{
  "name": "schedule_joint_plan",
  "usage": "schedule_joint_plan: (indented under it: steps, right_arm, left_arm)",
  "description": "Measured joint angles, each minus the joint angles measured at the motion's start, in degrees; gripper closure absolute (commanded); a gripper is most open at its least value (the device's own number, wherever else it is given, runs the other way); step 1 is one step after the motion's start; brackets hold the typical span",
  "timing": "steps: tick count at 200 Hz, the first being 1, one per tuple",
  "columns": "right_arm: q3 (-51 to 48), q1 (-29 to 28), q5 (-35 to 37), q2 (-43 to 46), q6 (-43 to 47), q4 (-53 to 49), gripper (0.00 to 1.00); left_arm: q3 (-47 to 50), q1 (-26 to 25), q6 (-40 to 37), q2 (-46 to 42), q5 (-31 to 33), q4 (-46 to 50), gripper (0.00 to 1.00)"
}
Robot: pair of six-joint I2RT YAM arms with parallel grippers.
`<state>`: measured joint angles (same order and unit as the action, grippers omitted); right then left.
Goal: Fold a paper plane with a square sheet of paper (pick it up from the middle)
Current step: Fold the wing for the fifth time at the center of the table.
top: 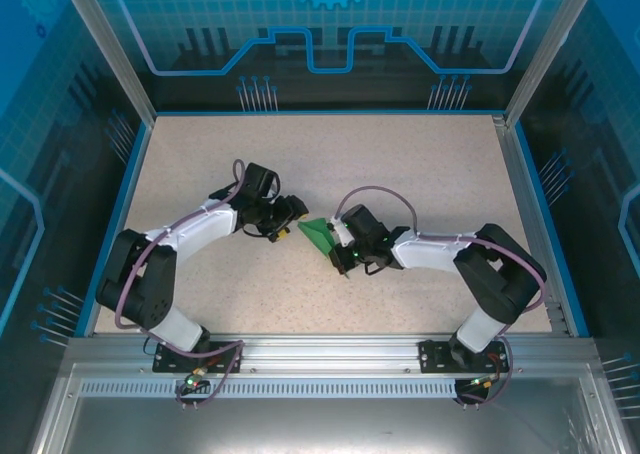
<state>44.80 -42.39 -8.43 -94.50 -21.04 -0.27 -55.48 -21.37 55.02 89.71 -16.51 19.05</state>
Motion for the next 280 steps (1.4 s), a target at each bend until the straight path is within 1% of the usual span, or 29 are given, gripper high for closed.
schedule_joint_plan:
  steps: [33,56,94,160,204,280]
  right_arm:
    - [-1.0,2.3,-7.0,-0.3,-2.2,3.5,1.0]
    - [-1.5,3.4,-10.3,-1.6,-4.2,6.0,0.99]
    - [-1.6,4.2,-12.5,-3.8,-6.1,6.8,0.95]
    - [-0.5,4.5,-15.1,-7.1,-8.9,7.1,0.95]
    - [-0.8,7.1,-21.5,-9.3,-12.8,10.9,0.96]
    - [-1.5,11.9,-30.1,-11.0,-19.8,16.0,0.98]
  left_arm:
    - [0.2,0.0,0.2,1.4,-1.0,-0.8,0.33]
    - [0.9,0.0,0.4,1.7,-1.6,-1.9,0.33]
    - [2.2,0.0,0.5,1.7,-2.3,-2.9,0.34]
    - [3.5,-0.5,0.7,1.8,-2.8,-4.2,0.35]
    - [3.6,-1.3,1.6,2.2,-2.9,-4.9,0.36]
    - [5.8,-1.3,2.0,2.2,-2.8,-7.3,0.37]
